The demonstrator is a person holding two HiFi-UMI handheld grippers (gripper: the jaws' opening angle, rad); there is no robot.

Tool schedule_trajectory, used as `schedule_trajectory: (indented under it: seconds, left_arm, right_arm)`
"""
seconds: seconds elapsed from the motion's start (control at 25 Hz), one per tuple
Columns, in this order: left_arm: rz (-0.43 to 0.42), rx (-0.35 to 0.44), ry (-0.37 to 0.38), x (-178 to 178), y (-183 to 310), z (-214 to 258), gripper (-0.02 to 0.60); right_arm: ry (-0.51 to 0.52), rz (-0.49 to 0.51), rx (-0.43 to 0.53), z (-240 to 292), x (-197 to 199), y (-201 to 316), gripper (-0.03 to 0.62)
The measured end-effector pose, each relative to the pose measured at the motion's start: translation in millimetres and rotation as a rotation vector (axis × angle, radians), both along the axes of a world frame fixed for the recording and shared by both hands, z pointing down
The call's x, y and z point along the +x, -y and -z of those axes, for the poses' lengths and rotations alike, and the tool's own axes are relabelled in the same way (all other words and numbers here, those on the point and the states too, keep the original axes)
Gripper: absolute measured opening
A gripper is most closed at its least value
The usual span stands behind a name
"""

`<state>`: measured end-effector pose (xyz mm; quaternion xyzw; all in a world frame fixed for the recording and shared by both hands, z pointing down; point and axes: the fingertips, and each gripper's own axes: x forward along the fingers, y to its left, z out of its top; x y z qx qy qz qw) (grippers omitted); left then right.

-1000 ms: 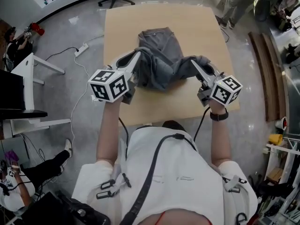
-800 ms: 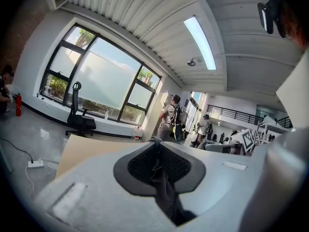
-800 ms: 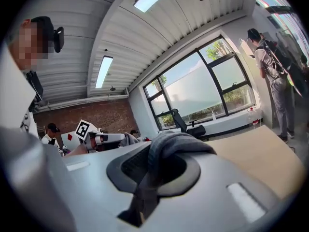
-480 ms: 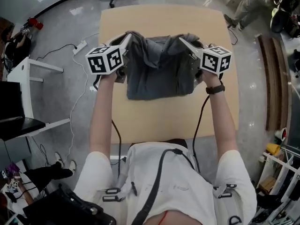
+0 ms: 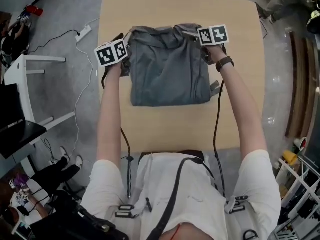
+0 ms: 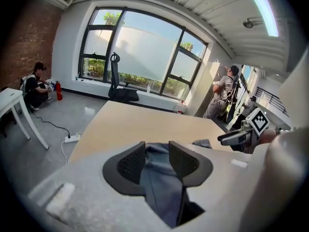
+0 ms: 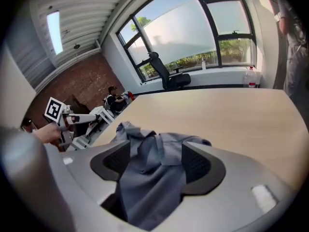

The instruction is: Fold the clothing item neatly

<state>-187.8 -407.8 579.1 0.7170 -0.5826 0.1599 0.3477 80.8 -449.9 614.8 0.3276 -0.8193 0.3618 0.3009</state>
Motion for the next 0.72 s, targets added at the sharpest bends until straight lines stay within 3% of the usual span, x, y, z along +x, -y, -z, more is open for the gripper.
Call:
schedule_trajectory:
  seconds: [0.2, 0.36, 0.48, 0.6, 0.72]
  left_arm:
    - [-0.064, -0.1, 0.057, -6.9, -96.1, -39.1, 0.161]
    - [-0.105, -0.205, 0.024, 2.5, -194.7, -67.6, 0.161]
    - [-0.091, -0.265, -0.022, 2.3, -253.3, -76.6, 0.16]
    - [-0.079, -0.292, -0.045, 4.9, -288.2, -80.9, 0.16]
    - [-0.124, -0.293, -0.046, 15.1, -302.6, -84.5, 0.158]
  right_arm:
    - [0.054, -0.031, 0.039, -8.6, 44.8, -60.6, 0.309]
    - [0.077, -0.098, 0.024, -11.4, 89.0, -145.0, 0.286]
    - [0.081, -0.159, -0.006, -13.5, 112.0, -209.0, 0.265]
    - [0.061, -0.216, -0.018, -15.0, 128.7, -258.6, 0.247]
    - [0.04, -0.239, -0.009, -24.2, 127.2, -290.2, 0.213]
